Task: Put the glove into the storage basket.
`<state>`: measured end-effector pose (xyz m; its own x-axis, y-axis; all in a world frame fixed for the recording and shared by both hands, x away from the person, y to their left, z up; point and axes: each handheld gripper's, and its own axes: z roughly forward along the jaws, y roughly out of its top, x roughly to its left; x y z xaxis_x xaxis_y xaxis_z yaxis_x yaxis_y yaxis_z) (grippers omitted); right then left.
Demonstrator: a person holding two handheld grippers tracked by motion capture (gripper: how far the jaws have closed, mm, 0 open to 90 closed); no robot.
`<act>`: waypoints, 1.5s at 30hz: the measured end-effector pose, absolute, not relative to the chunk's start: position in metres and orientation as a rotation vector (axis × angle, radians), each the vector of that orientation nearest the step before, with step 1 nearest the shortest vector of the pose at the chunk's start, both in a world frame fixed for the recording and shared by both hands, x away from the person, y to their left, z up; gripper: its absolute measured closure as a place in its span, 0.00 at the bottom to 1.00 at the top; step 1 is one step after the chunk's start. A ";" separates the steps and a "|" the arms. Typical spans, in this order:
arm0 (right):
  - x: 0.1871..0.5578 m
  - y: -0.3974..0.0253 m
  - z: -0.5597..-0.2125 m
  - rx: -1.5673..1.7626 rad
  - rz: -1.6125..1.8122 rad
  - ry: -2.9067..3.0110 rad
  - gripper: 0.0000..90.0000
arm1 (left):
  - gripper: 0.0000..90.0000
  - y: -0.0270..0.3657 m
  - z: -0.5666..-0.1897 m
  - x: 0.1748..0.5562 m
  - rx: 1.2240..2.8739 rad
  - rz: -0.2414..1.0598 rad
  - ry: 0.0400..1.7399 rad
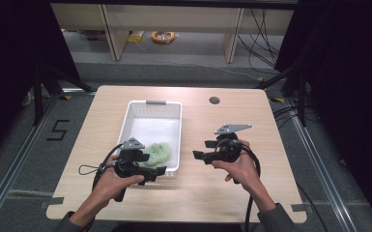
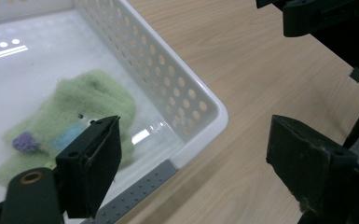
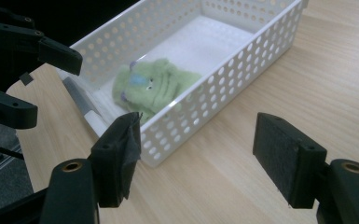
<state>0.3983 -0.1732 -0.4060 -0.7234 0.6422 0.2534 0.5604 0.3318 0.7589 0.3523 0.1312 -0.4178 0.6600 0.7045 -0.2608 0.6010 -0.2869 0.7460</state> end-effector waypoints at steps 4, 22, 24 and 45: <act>0.394 -0.181 -0.409 1.157 1.371 2.477 0.37 | 0.20 0.130 -0.419 0.351 1.985 0.137 1.003; 0.381 -0.199 -0.424 1.162 1.407 2.466 0.35 | 0.20 0.113 -0.428 0.339 2.018 0.125 0.955; 0.379 -0.202 -0.426 1.164 1.400 2.466 0.35 | 0.20 0.111 -0.430 0.337 2.002 0.126 0.970; 0.365 -0.214 -0.441 1.186 1.362 2.450 0.30 | 0.20 0.115 -0.447 0.318 1.997 0.115 0.942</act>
<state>0.3649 -0.2142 -0.4408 -0.6921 0.6697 0.2692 0.5820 0.2973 0.7569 0.3184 0.1148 -0.4474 0.7056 0.6566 -0.2665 0.5730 -0.3075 0.7597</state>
